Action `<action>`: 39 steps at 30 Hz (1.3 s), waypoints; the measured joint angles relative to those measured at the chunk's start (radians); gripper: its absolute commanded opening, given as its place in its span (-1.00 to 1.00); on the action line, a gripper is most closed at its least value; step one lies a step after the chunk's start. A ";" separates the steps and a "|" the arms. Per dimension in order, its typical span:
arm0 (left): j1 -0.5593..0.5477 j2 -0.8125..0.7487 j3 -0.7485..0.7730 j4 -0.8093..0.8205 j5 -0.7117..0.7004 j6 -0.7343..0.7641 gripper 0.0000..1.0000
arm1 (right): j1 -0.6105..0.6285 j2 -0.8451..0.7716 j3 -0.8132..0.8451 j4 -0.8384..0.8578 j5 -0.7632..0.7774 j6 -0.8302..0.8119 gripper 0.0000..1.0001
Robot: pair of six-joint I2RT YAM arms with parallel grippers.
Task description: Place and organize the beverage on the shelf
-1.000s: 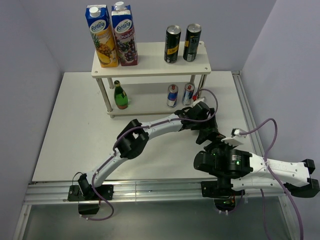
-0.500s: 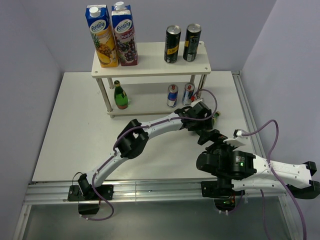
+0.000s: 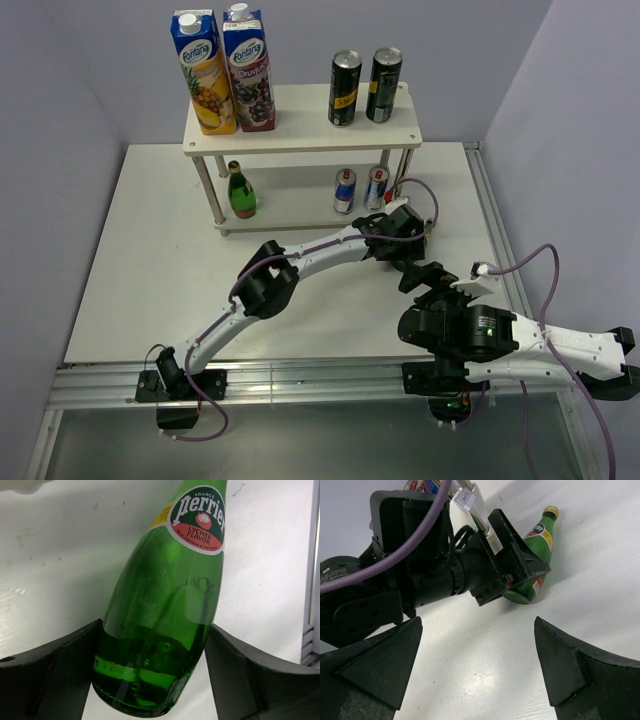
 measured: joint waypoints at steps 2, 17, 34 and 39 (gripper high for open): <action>-0.006 -0.005 -0.016 0.008 -0.031 0.006 -0.73 | 0.000 -0.002 0.000 0.011 -0.001 -0.007 1.00; -0.092 -0.401 -0.701 0.134 -0.280 -0.024 -0.99 | 0.000 -0.010 -0.029 0.072 -0.009 -0.045 1.00; -0.172 -0.500 -0.825 -0.135 -0.449 -0.115 0.91 | 0.000 -0.031 -0.044 0.107 -0.032 -0.078 1.00; -0.172 -0.473 -0.754 -0.221 -0.463 -0.114 0.95 | 0.000 -0.069 -0.059 0.114 -0.031 -0.098 1.00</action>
